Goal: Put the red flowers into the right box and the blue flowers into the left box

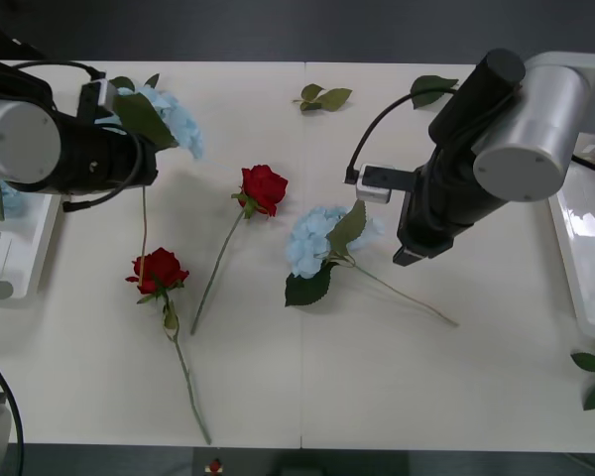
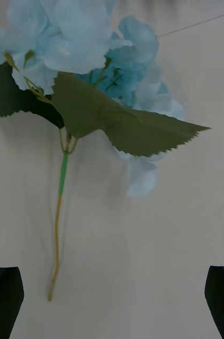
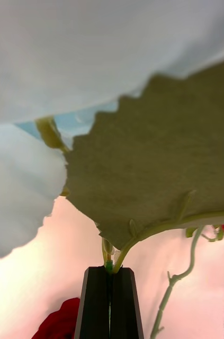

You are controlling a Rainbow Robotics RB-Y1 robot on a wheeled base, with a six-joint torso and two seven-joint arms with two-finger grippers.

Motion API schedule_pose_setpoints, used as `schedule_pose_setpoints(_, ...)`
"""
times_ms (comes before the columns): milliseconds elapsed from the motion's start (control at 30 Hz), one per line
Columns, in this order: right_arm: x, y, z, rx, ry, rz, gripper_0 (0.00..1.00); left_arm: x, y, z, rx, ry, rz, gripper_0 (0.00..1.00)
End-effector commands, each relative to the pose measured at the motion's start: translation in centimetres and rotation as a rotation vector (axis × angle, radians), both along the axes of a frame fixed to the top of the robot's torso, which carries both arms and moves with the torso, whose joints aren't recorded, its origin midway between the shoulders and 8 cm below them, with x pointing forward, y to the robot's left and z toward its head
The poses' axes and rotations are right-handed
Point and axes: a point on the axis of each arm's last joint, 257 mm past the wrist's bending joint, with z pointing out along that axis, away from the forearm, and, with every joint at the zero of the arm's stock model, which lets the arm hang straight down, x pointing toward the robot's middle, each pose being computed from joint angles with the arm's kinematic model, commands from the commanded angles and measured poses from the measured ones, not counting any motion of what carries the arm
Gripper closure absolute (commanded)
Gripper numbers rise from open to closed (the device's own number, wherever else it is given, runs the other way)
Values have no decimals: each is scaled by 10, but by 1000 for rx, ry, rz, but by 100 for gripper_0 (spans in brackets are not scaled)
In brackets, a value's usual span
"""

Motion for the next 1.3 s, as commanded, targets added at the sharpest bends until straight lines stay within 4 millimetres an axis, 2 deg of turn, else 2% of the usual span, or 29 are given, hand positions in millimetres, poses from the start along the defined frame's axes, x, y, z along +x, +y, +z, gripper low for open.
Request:
schedule_pose_setpoints(33, -4, 3, -13, 61, -3, -85, 0, 1, 22, 87, 32, -169, 8, 100)
schedule_pose_setpoints(67, -5, 5, -16, 70, -3, -93, 0, -1, 28, 95, 39, -185, 17, 100)
schedule_pose_setpoints(200, -6, 20, -35, 123, -10, -123, 0, -15, 85, 138, 116, -249, 94, 100)
schedule_pose_setpoints(233, -6, 22, -37, 129, -12, -125, 0, -17, 94, 143, 135, -255, 101, 100)
schedule_pose_setpoints(300, -5, 24, -45, 140, -13, -143, 0, -22, 125, 156, 212, -276, 125, 100)
schedule_pose_setpoints(367, -4, 29, -51, 152, -16, -149, 0, -29, 154, 163, 273, -281, 156, 100)
schedule_pose_setpoints(400, -3, 32, -55, 155, -21, -148, 0, -36, 177, 169, 308, -285, 183, 100)
schedule_pose_setpoints(433, -2, 34, -57, 155, -22, -148, 0, -39, 186, 170, 321, -282, 196, 100)
schedule_pose_setpoints(533, -2, 41, -69, 155, -30, -151, 0, -60, 234, 174, 407, -257, 260, 100)
schedule_pose_setpoints(733, 2, 49, -83, 148, -40, -155, 0, -99, 306, 153, 473, -170, 384, 100)
schedule_pose_setpoints(833, 3, 50, -91, 141, -42, -154, 0, -103, 333, 142, 500, -168, 420, 100)
schedule_pose_setpoints(933, 5, 52, -98, 134, -48, -155, 0, -103, 360, 121, 505, -156, 452, 100)
schedule_pose_setpoints(1067, 8, 54, -102, 127, -47, -160, 0, -93, 378, 100, 509, -142, 468, 100)
schedule_pose_setpoints(1200, 11, 58, -107, 122, -55, -158, 0, -78, 383, 84, 526, -137, 463, 100)
schedule_pose_setpoints(1300, 14, 59, -111, 116, -60, -161, 1, -59, 385, 68, 515, -149, 454, 100)
